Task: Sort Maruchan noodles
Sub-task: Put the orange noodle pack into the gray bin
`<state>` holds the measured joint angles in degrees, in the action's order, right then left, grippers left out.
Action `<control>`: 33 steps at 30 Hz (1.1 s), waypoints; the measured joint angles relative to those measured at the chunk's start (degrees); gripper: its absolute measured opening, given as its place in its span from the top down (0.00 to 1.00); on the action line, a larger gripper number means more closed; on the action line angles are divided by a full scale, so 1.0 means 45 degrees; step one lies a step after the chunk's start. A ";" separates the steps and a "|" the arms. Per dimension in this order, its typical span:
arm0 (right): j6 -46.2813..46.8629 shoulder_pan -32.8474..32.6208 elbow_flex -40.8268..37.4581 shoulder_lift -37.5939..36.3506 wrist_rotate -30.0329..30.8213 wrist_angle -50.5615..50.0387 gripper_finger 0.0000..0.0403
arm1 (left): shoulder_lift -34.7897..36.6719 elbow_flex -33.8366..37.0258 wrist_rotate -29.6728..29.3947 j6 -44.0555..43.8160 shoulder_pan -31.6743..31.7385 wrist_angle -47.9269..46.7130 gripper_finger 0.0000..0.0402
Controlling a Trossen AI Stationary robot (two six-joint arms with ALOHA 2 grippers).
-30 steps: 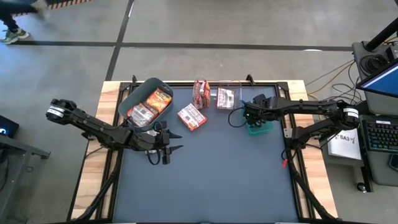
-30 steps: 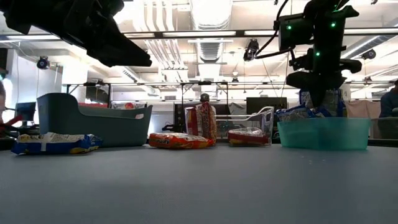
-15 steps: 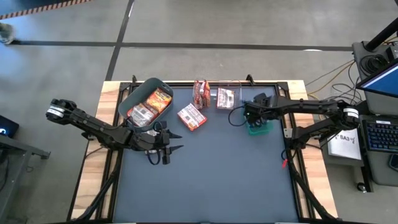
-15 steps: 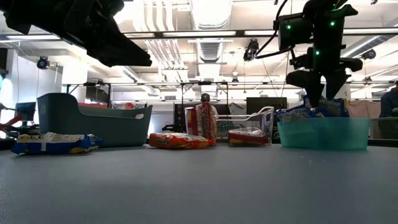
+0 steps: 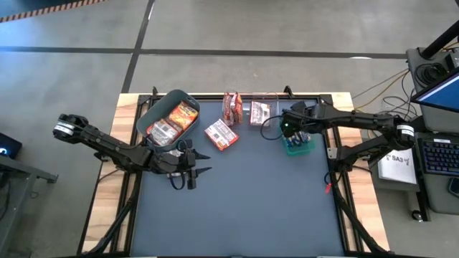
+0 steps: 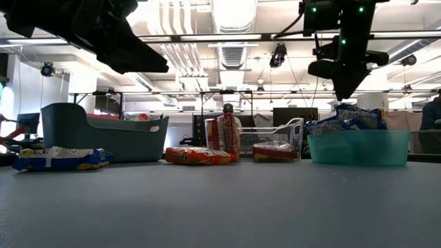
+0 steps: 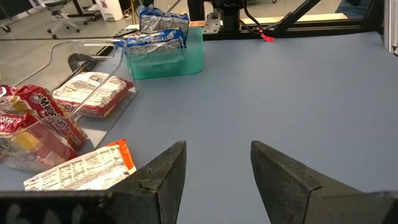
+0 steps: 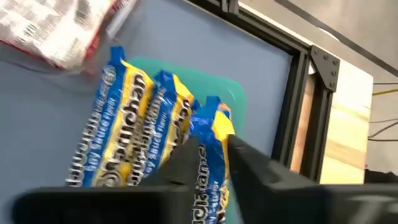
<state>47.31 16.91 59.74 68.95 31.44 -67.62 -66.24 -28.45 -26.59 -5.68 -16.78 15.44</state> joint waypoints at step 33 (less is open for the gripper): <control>-0.0207 0.0246 -0.2538 -0.0040 0.1622 0.2093 0.98 | 0.0005 -0.0005 -0.0010 0.0061 0.0024 0.0359 0.59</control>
<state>46.38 18.01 48.32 68.77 38.74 -58.20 -66.22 -28.47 -26.63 -5.41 -16.67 17.06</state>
